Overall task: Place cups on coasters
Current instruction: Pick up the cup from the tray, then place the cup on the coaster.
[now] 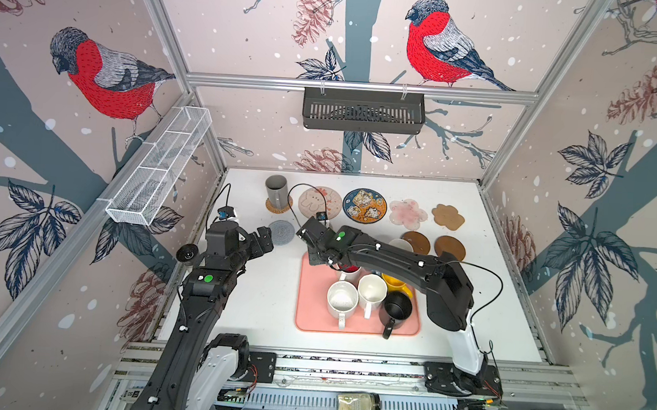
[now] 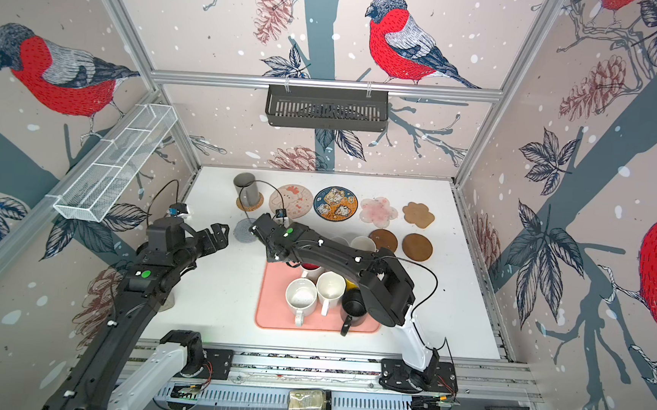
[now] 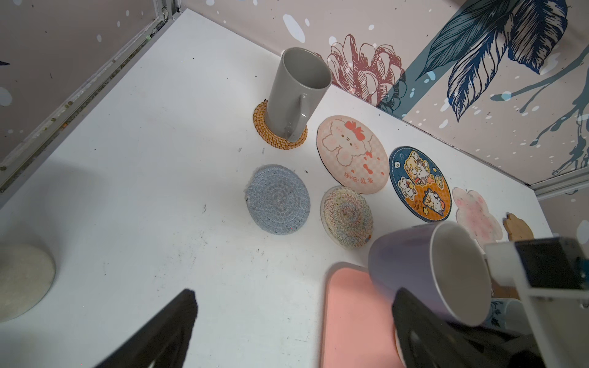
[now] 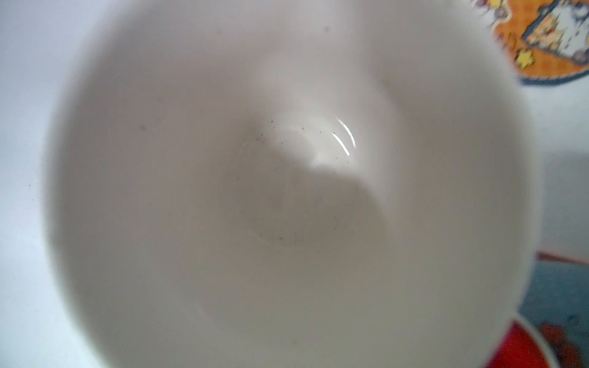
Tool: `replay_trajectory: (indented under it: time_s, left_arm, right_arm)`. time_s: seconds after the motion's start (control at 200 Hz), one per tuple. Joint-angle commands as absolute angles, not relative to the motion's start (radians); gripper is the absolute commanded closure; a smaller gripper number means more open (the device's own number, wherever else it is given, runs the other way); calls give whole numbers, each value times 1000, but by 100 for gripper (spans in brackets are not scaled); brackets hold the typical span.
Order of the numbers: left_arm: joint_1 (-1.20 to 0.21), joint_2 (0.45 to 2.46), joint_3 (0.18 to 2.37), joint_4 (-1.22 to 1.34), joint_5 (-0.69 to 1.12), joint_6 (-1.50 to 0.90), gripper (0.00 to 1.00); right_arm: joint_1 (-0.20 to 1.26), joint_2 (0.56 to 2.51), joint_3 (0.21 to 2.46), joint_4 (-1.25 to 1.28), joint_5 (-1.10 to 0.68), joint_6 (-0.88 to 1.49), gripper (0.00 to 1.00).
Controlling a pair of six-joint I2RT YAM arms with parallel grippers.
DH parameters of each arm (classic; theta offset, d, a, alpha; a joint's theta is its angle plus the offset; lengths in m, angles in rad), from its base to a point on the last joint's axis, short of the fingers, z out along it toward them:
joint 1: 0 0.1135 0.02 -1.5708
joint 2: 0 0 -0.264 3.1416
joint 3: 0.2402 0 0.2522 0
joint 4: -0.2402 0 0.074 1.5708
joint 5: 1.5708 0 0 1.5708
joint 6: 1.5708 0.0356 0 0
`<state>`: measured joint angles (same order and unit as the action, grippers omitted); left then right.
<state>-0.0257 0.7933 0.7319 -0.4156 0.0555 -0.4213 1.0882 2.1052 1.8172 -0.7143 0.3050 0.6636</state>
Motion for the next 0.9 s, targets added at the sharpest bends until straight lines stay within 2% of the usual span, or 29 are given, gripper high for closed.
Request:
replay_trajectory:
  time_s: [0.0,0.385,0.896]
  left_arm:
    - [-23,795,729,-362,76,-411,4]
    - [-20,804,718,-347,122,-399,4]
    - [-19,826,714,-339,154,-398,4]
  right_arm:
    - [1051,2145,1883,-678,336,538,97]
    - [929,2358,2200,-645,301,329,97]
    - [833,2508,2283,-444,245,158,97]
